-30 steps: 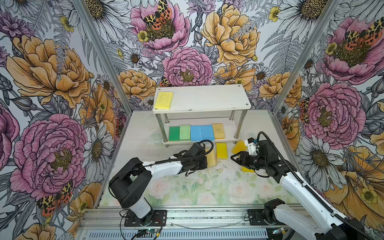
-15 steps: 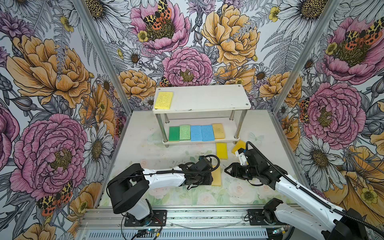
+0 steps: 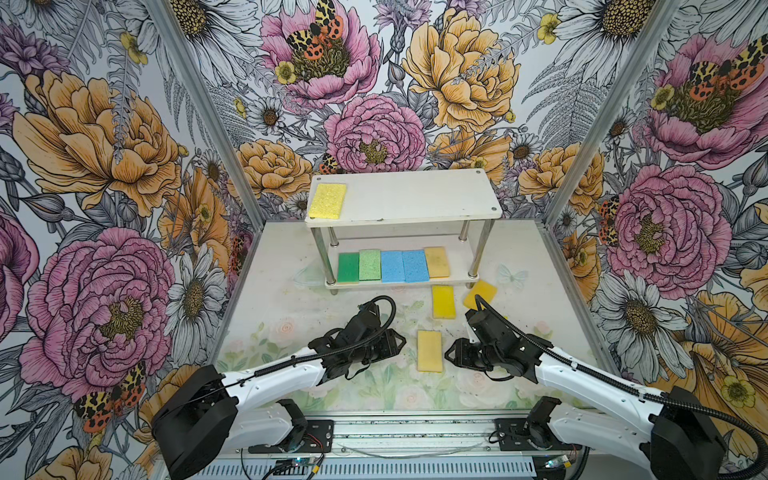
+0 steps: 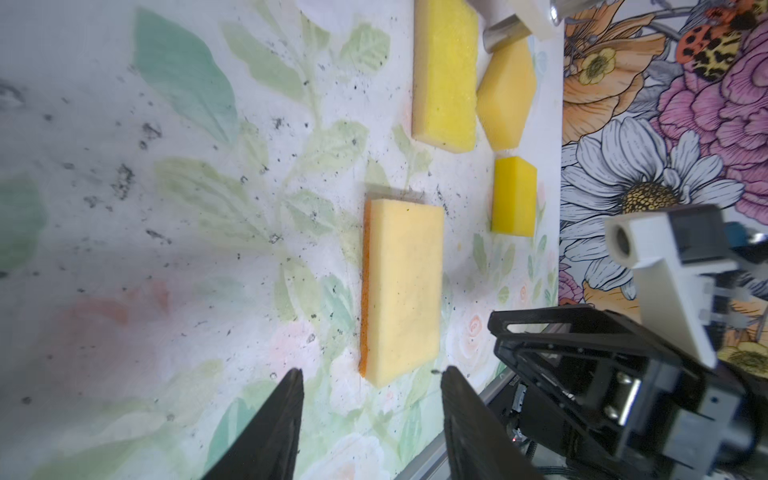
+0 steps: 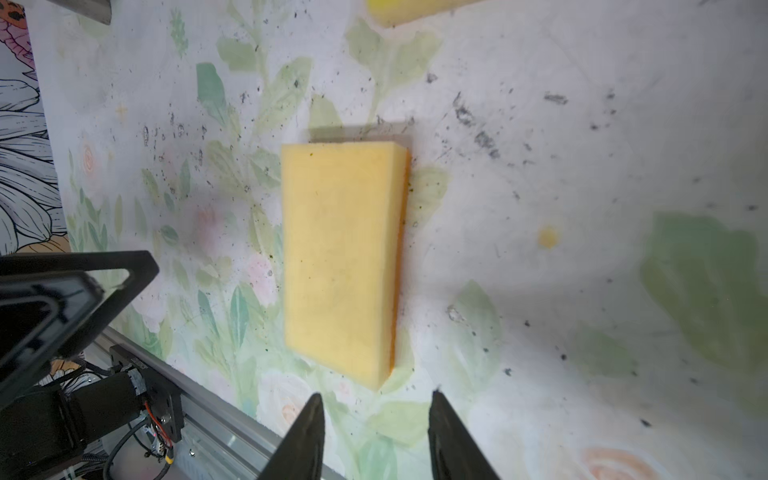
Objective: Place and organize the cleaning sponges onto the shelf
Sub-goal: 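Lower the right gripper onto the beige sponge and grasp it while the left arm withdraws, then lift the beige sponge with the right gripper toward the left gripper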
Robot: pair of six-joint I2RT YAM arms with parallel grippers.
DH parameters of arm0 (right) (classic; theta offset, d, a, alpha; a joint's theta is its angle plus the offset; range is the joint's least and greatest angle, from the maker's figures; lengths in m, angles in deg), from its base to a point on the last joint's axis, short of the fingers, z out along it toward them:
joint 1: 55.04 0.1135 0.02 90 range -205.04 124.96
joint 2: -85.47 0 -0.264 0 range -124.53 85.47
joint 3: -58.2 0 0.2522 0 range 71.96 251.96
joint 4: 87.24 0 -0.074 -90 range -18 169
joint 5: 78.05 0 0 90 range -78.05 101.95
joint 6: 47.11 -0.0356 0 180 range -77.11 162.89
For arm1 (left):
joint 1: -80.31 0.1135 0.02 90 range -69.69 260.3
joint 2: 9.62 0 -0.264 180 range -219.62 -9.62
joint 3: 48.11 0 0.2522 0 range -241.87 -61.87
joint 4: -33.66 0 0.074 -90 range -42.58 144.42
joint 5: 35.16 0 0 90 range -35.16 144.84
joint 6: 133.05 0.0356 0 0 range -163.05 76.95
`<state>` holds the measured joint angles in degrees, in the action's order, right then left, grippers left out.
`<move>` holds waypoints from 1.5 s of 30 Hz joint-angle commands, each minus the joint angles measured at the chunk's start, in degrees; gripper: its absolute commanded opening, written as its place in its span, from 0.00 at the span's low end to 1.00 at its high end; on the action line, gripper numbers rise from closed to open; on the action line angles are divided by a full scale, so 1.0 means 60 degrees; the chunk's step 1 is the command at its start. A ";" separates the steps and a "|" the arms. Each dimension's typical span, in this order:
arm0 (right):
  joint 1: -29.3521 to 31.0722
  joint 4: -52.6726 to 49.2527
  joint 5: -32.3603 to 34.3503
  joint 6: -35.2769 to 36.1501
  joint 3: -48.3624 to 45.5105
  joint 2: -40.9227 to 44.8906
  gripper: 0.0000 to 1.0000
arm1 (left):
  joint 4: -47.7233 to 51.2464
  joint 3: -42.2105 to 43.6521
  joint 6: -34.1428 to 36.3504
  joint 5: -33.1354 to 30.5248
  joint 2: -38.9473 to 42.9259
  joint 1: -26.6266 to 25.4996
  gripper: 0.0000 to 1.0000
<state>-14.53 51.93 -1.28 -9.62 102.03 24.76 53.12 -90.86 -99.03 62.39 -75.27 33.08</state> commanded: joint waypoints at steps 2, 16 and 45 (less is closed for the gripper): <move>0.0183 0.0911 0.0113 -0.0304 -0.0153 -0.0350 0.42 | -0.0172 0.0281 0.0004 0.0272 0.1046 0.0591 0.63; 0.0309 0.2129 -0.0224 -0.0345 -0.0294 -0.1834 0.38 | 0.0850 0.1724 -0.0716 -0.0136 0.4532 0.2045 0.99; 0.0239 0.2641 -0.0576 -0.0209 -0.0005 -0.1435 0.00 | -0.1657 0.1418 -0.0222 0.2478 0.1995 0.2171 0.99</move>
<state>-13.22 67.29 -4.08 -11.70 100.21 14.03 47.96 -80.85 -102.51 71.90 -61.52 45.63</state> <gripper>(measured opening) 0.047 0.987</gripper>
